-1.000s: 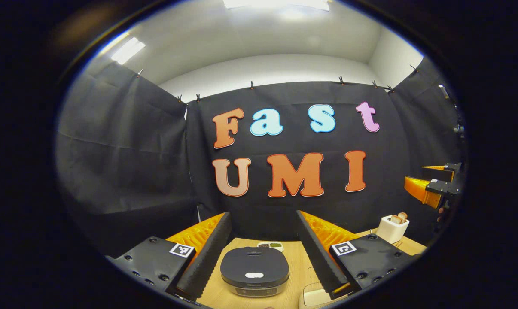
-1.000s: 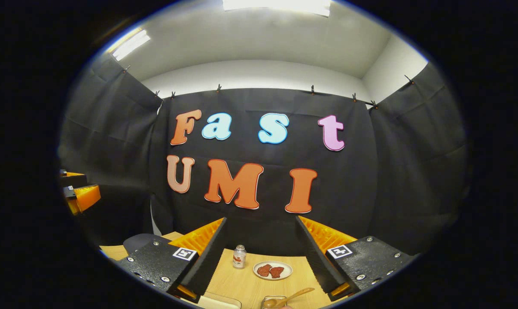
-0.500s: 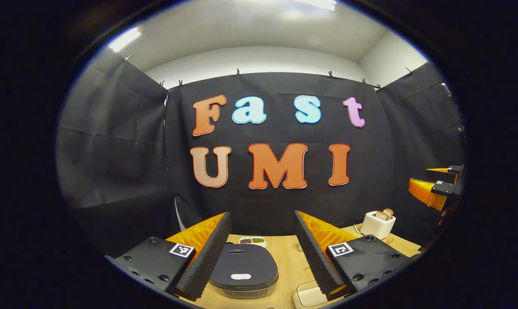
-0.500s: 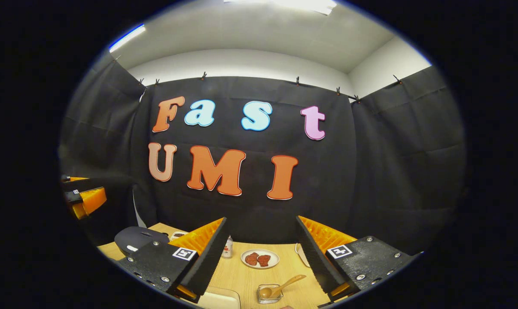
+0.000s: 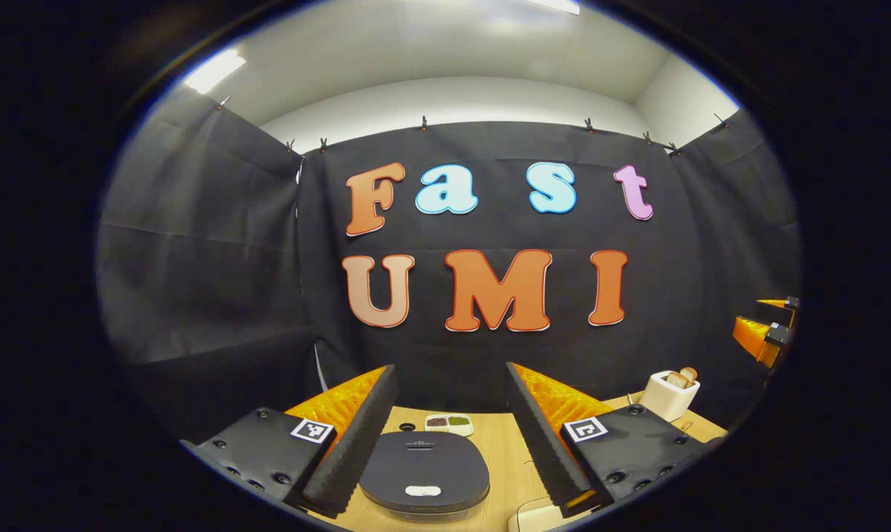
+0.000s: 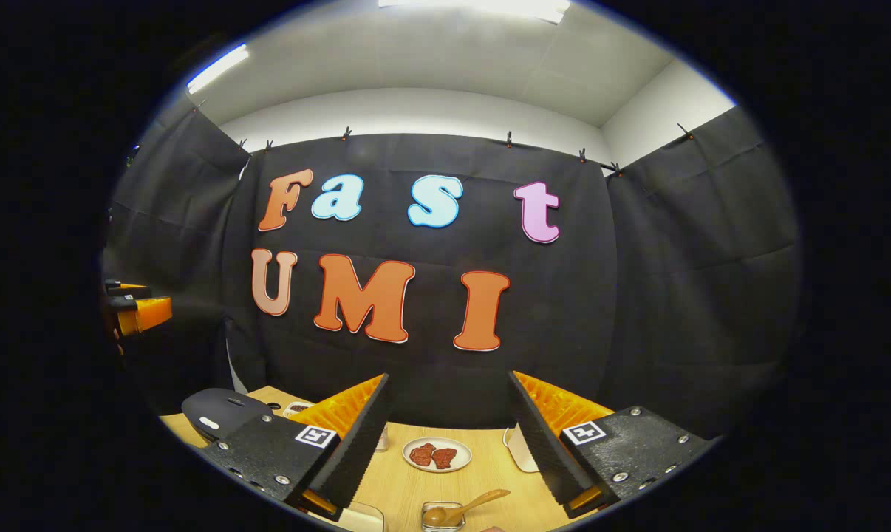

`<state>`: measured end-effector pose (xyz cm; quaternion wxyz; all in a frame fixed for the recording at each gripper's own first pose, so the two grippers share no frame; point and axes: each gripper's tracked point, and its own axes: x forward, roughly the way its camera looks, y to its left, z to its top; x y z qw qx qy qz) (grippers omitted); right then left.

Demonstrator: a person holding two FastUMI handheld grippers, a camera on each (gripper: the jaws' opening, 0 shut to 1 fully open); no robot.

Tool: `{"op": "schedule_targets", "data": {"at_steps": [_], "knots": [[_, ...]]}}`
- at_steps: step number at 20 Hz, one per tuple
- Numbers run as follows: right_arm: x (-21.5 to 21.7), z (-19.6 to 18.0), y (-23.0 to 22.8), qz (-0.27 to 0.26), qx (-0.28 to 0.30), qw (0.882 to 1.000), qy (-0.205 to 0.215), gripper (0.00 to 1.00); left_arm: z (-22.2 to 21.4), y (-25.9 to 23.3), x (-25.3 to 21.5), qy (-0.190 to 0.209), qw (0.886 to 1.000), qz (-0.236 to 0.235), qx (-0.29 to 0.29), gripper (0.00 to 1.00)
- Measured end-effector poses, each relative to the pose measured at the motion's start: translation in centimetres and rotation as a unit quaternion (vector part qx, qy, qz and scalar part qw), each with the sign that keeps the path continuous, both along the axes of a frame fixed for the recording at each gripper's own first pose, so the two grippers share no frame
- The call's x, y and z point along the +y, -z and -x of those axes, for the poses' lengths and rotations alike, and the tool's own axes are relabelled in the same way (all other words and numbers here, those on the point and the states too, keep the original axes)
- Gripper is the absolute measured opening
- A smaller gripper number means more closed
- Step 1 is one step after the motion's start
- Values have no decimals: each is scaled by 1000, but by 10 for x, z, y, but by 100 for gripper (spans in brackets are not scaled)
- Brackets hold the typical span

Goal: Close the left gripper, press the button to open the rice cooker; take a wooden spoon from the chopstick holder with the right hand, scoop a spoonful of rice and pour it into the rice cooker, then put the wooden spoon back into the chopstick holder.

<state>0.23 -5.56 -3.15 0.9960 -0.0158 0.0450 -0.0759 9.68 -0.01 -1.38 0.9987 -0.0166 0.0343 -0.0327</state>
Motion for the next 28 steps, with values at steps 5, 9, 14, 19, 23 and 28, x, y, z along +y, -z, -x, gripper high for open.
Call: {"op": "schedule_targets", "data": {"at_steps": [5, 9, 14, 19, 23, 28], "knots": [[-29, -8, 29, -9, 24, 1000, -6, 96, -13, 19, -4, -27, 999, -16, 28, 45], [-42, -12, 53, -10, 47, 999, -18, 96, -25, 51, 3, -53, 994, 0, 98, 9], [-56, -8, 79, -16, 72, 997, 12, 96, -38, 116, 3, -29, 969, 44, 242, 6], [-48, 1, 98, -21, 96, 994, 48, 96, -36, 207, 13, -11, 897, 85, 434, 1], [-47, 17, 118, -25, 125, 989, 73, 96, -23, 265, 13, 2, 839, 114, 532, 6], [-49, 28, 136, -20, 151, 984, 90, 96, -20, 301, 13, 5, 807, 130, 576, 6]]}}
